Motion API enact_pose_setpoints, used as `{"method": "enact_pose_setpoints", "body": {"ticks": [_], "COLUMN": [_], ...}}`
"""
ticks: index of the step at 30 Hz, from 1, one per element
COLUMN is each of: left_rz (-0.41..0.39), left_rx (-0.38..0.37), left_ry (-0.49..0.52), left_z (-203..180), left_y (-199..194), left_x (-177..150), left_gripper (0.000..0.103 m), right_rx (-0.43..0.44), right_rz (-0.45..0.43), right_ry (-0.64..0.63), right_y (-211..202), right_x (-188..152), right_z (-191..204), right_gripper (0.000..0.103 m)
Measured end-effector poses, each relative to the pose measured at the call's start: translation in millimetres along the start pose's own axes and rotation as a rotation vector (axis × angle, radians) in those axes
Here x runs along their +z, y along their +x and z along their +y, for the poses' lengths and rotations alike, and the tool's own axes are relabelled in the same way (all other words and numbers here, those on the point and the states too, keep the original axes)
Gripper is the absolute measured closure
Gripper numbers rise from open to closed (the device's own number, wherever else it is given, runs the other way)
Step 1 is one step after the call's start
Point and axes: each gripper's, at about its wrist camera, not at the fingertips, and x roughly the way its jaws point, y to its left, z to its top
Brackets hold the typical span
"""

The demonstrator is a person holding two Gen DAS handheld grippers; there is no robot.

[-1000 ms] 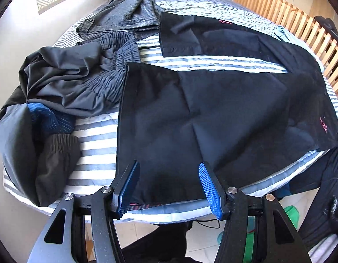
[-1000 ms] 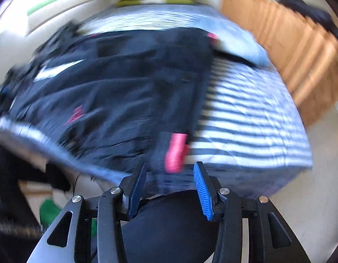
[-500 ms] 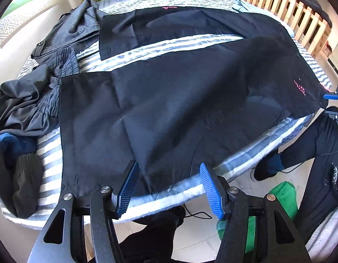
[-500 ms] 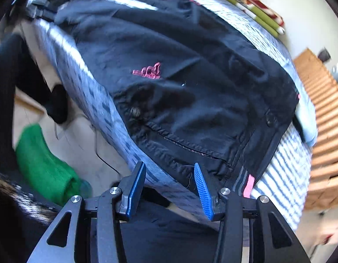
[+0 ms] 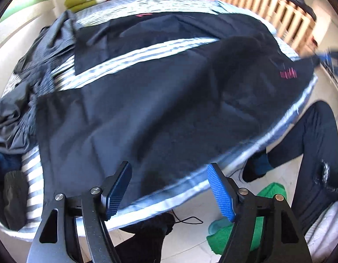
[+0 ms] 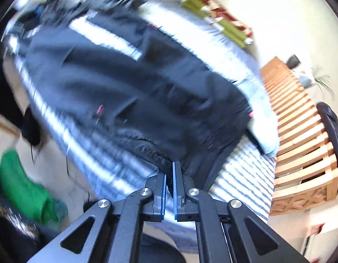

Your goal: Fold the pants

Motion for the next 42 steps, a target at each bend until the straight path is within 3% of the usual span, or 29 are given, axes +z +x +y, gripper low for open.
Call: {"method": "enact_pose_setpoints", "body": {"ticks": [7,9,12,13,17,22,26,29,36,37,38,40,42], "left_rz": [0.002,-0.002,0.017,0.023,-0.029,-0.107,-0.160,-0.153,-0.007,0.017,0.032,0.017,-0.026], "left_rx": [0.072,0.088,0.124,0.149,0.203,0.258,0.276,0.251,0.134,0.138,0.159,0.198,0.186], "left_ry": [0.012,-0.009,-0.046,-0.050,-0.050,-0.028,-0.005,0.022,-0.041,-0.058,-0.081,-0.117,-0.148], "left_z": [-9,2,23,29,41,68,96,112,164,171,177,191,202], "left_y": [17,18,20,20,6,-19,-26,-15,67,79,87,92,84], "left_x": [8,11,11,12,31,101,177,228,326,335,340,349,348], "left_gripper": [0.030,0.041,0.075,0.091,0.098,0.100,0.101,0.101,0.096,0.087,0.067,0.037,0.033], "right_rx": [-0.058,-0.077,-0.094,-0.097,-0.097,-0.156,-0.207,-0.260,-0.328,-0.325,-0.323,-0.330,-0.364], "right_rz": [-0.102,-0.120,-0.128,-0.128,-0.131,-0.146,-0.164,-0.156,-0.026,0.001,0.021,0.065,0.105], "right_ry": [0.089,0.103,0.112,0.116,0.155,0.168,0.183,0.181,0.179,0.179,0.180,0.171,0.136], "right_y": [-22,-28,-31,-32,-29,-19,-5,17,120,141,154,183,214], "right_x": [38,45,46,45,48,72,105,134,187,194,197,202,208], "right_z": [-42,-49,-51,-52,-57,-68,-93,-112,-161,-166,-169,-174,-174], "right_gripper": [0.099,0.099,0.099,0.099,0.099,0.099,0.099,0.099,0.099,0.099,0.099,0.099,0.099]}}
